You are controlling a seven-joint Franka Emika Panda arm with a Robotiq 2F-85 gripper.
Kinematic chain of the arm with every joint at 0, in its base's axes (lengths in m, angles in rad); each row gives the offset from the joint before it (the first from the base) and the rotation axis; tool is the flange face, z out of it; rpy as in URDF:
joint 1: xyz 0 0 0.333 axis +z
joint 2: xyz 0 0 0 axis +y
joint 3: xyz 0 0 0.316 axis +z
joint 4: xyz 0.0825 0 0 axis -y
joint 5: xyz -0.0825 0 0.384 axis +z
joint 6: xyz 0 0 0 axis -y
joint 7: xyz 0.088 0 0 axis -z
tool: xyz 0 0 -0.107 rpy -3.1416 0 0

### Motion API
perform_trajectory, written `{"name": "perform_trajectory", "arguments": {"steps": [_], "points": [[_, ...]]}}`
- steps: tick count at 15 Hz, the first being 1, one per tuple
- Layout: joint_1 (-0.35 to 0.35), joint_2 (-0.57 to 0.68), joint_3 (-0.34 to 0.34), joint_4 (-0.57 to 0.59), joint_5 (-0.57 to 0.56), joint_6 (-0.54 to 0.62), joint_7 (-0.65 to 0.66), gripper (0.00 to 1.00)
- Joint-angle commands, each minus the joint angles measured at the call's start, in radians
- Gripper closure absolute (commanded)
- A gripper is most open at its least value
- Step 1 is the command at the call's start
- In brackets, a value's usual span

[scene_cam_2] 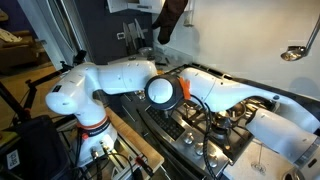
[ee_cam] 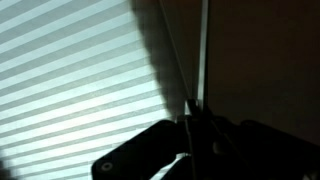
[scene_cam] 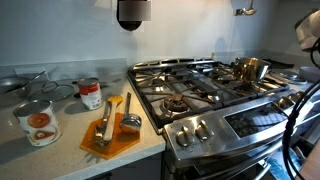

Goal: Pick up the silver utensil from the silver pot and put it in the gray bowl

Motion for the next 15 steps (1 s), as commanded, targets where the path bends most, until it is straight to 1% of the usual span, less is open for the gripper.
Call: {"name": "perform_trajectory", "arguments": {"steps": [1,5,6,7,8,9,10,15], "points": [[-0.021,-0.049,0.135,-0.057,-0.197,0.021,0.075,0.96],[-0.028,-0.050,0.147,-0.053,-0.197,0.014,0.059,0.96],[-0.028,-0.050,0.148,-0.052,-0.197,0.014,0.058,0.99],[-0.037,-0.042,0.169,-0.049,-0.243,0.042,0.089,0.99],[-0.050,-0.042,0.212,-0.052,-0.315,0.072,0.137,0.99],[-0.047,0.013,0.136,0.023,-0.196,0.070,0.102,0.99],[-0.053,0.018,0.153,0.025,-0.208,0.091,0.122,0.99],[-0.068,0.038,0.165,0.033,-0.191,0.143,0.158,0.99]]}}
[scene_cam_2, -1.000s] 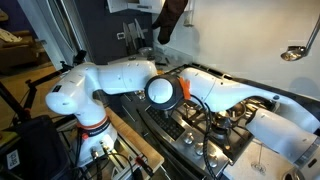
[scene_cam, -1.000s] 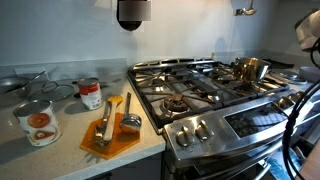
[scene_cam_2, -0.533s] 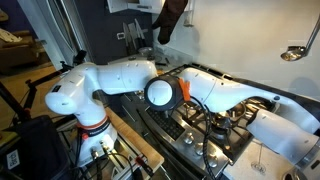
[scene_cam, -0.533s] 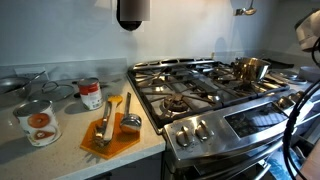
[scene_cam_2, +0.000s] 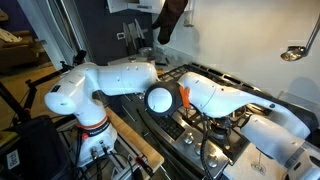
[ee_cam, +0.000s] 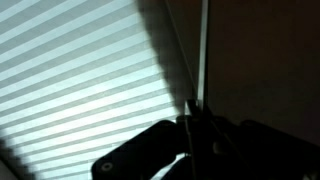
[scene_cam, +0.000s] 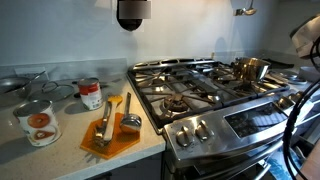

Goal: Pick up the silver utensil from the silver pot and put it in the gray bowl

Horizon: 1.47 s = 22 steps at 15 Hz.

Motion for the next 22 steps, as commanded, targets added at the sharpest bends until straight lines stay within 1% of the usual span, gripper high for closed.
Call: {"name": "perform_trajectory", "arguments": {"steps": [1,7,13,16,17,19,20,21,22], "points": [[-0.033,0.034,0.013,0.058,0.018,0.023,0.039,0.99],[-0.062,0.030,0.059,0.069,0.052,0.002,0.072,0.99],[-0.097,0.015,0.137,0.080,0.125,-0.006,0.074,0.99],[-0.112,0.016,0.161,0.098,0.141,-0.009,0.089,0.99],[-0.133,-0.026,0.269,0.028,-0.021,0.016,0.180,0.99],[-0.157,-0.026,0.328,0.034,-0.092,0.022,0.228,0.99],[-0.153,0.016,0.275,0.108,0.002,0.008,0.188,0.99],[-0.176,-0.025,0.372,0.037,-0.127,0.036,0.255,0.99],[-0.184,-0.023,0.385,0.036,-0.144,0.043,0.262,0.99]]}}
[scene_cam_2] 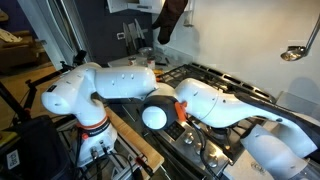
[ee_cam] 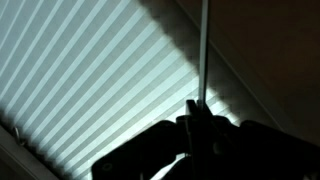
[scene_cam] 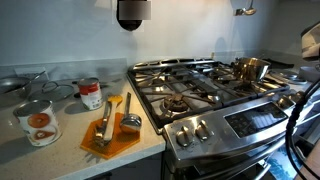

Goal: Pick up the silver utensil from the silver pot and put it in the gray bowl

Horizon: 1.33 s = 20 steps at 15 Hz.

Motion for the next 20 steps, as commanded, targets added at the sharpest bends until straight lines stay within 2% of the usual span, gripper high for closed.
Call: {"name": "perform_trajectory", "arguments": {"steps": [1,2,3,6,7,13,14,15,20], "points": [[-0.052,-0.020,0.121,-0.026,-0.120,0.042,0.075,0.99],[-0.062,-0.024,0.149,-0.033,-0.131,0.058,0.077,0.99],[-0.058,0.010,0.111,0.035,-0.043,0.048,0.030,0.99],[-0.072,-0.004,0.144,0.025,-0.004,0.043,0.004,0.99],[-0.089,-0.037,0.201,-0.034,-0.098,0.040,0.061,0.99],[-0.116,-0.031,0.241,-0.009,-0.262,-0.062,0.083,0.99],[-0.122,-0.040,0.252,-0.020,-0.278,-0.086,0.078,0.99],[-0.110,-0.034,0.256,-0.029,-0.283,-0.034,0.082,0.96],[-0.120,-0.037,0.265,-0.030,-0.304,-0.054,0.085,0.96]]}}
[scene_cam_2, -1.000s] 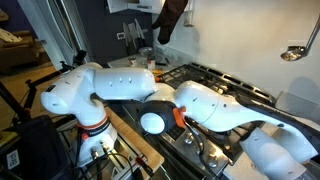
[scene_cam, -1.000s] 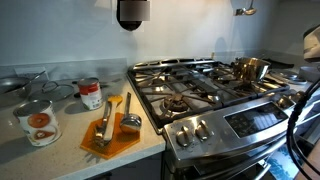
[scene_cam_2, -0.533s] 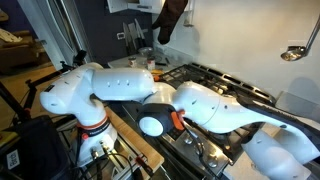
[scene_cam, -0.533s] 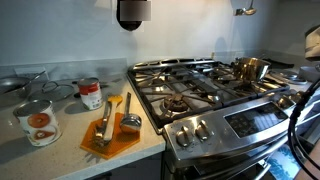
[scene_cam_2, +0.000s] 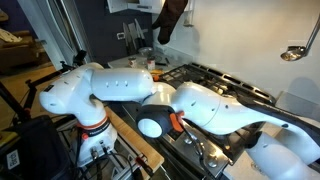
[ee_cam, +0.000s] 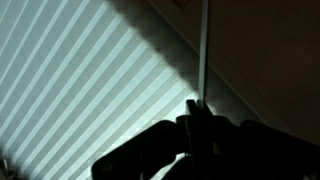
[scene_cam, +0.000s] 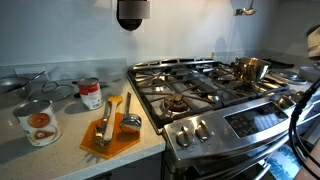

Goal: Pick up the silver utensil from the silver pot and put it in the gray bowl

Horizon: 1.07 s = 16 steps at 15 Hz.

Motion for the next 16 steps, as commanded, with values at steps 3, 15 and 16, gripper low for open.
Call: {"name": "perform_trajectory", "arguments": {"steps": [3,15,16], "points": [[-0.014,0.006,0.033,-0.014,-0.073,0.014,0.055,0.99],[-0.067,0.038,0.093,-0.003,-0.075,-0.003,0.172,0.99],[-0.072,0.035,0.104,-0.009,-0.068,-0.011,0.169,0.99]]}}
